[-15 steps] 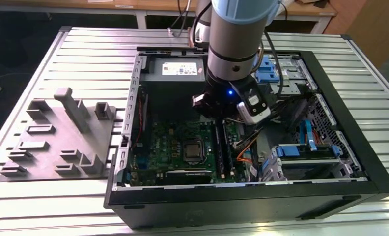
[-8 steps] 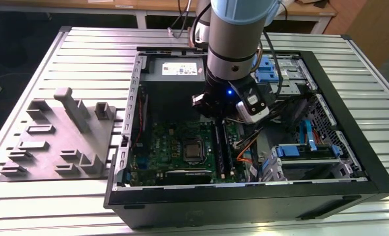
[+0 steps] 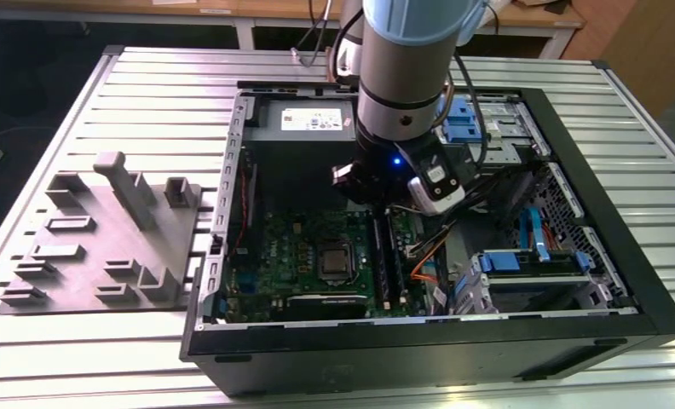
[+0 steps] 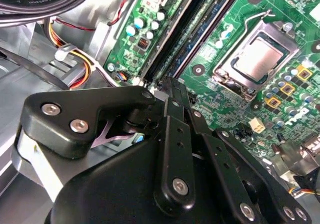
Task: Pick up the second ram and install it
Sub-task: 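Press down the second ram until it locks into place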
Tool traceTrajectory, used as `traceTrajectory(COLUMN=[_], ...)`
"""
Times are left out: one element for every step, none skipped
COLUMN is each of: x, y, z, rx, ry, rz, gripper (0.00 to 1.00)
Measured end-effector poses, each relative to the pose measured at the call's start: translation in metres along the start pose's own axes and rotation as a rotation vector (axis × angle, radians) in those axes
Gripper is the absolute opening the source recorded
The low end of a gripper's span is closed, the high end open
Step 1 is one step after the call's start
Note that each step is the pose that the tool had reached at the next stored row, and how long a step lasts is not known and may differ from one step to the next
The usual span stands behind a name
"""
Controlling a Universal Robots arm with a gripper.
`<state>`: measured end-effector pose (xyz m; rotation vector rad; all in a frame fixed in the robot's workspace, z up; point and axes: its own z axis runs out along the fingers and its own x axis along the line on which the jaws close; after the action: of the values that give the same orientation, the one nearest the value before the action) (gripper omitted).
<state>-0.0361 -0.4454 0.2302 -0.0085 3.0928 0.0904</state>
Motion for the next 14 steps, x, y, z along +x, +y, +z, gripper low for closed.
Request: traceTrajectory(x=[0.0, 0.0, 0.0001, 0.0001, 0.0001, 0.0, 0.0, 0.0001, 0.0002, 0.0002, 0.0002, 0.0002, 0.0002, 0.0002], y=[0.0002, 0.0007, 0.0016, 0.0026, 0.0036, 0.0042, 0.0044, 0.0044, 0.0044, 0.0044, 0.0044, 0.0044, 0.0045, 0.0045], z=[0.0001, 0.0002, 0.0006, 0.0008, 0.001, 0.0014, 0.0022, 0.0032, 0.0035, 0.0035, 0.0035, 0.0036, 0.0037, 0.004], rx=[0.0001, 0.0002, 0.0, 0.0, 0.0, 0.0, -0.0002, -0.0002, 0.0, 0.0002, 0.0004, 0.0003, 0.0001, -0.0001], ry=[0.0, 0.0, -0.0001, -0.0001, -0.0001, -0.0001, -0.0002, -0.0002, -0.0001, 0.0, 0.0, 0.0, -0.0001, -0.0001], rz=[0.0, 0.0, 0.0, 0.0, 0.001, 0.001, 0.001, 0.001, 0.001, 0.001, 0.001, 0.001, 0.001, 0.001], gripper=[0.1, 0.1, 0.1, 0.1, 0.1, 0.1, 0.1, 0.1, 0.1, 0.1, 0.1, 0.1, 0.1, 0.1])
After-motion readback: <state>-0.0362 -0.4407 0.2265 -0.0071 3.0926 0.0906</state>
